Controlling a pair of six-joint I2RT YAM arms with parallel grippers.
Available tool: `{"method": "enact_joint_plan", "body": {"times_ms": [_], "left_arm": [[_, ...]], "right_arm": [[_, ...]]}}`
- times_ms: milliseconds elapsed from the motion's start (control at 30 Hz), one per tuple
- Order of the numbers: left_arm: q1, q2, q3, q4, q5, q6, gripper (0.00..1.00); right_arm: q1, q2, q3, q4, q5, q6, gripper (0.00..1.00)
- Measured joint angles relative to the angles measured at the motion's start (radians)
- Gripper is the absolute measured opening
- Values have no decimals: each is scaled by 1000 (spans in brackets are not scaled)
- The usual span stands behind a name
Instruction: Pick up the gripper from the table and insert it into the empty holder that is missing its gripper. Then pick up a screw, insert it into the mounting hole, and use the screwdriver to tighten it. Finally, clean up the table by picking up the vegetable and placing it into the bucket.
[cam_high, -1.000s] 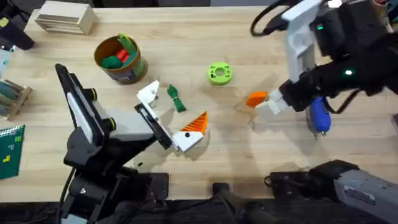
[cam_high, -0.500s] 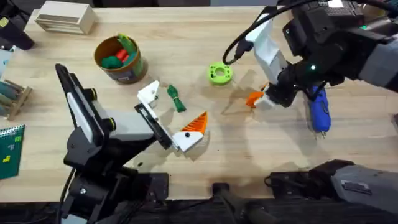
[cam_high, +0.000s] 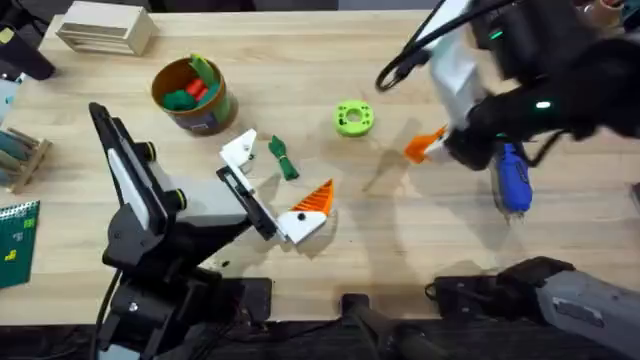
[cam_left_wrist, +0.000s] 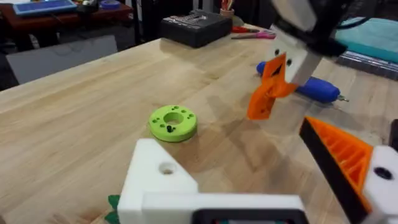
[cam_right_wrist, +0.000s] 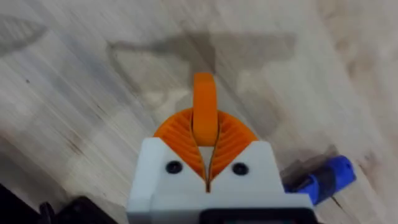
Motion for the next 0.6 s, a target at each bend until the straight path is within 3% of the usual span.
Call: {"method": "enact_joint_plan", "body": {"times_ms": [100, 300, 433, 600], "left_arm": [[0, 0, 0, 0, 0, 0, 987], [0, 0, 0, 0, 0, 0, 987], [0, 0, 0, 0, 0, 0, 987], [0, 0, 0, 0, 0, 0, 987]], "right_arm": [[-1, -103, 21, 14, -22, 73, 17], [-25, -260, 23, 132, -229, 280, 17], [-19, -259, -12, 233, -378, 412, 17], [34, -142, -69, 377, -488, 579, 17]]}}
